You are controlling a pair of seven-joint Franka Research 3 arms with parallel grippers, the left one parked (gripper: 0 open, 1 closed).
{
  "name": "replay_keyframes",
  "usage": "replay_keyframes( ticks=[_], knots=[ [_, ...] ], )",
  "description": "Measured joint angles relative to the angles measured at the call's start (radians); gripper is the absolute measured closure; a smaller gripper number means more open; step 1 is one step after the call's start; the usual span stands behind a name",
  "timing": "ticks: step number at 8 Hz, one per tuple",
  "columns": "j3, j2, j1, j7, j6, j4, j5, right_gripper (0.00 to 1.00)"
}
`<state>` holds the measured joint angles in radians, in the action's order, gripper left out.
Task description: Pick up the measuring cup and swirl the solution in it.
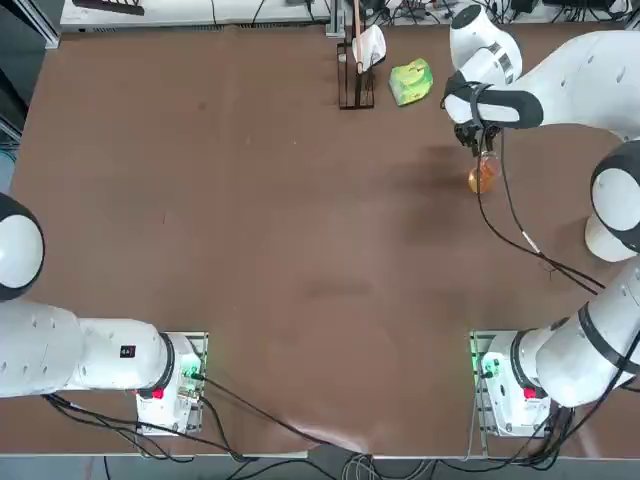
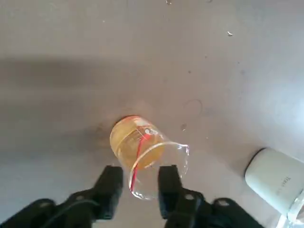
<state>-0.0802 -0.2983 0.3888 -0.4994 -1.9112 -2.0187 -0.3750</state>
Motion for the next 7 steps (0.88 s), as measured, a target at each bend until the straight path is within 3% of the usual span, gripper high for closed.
replay_keyframes(
  ticks=[2, 3, 7],
  knots=[
    [0.0, 0.0, 0.0, 0.001, 0.0, 0.006, 0.0, 0.1],
    [0.0, 0.001, 0.0, 0.006, 0.001, 0.017, 0.0, 0.02],
    [-0.004, 0.006, -0.003, 0.096, 0.085, 0.152, 0.056, 0.0]
  ],
)
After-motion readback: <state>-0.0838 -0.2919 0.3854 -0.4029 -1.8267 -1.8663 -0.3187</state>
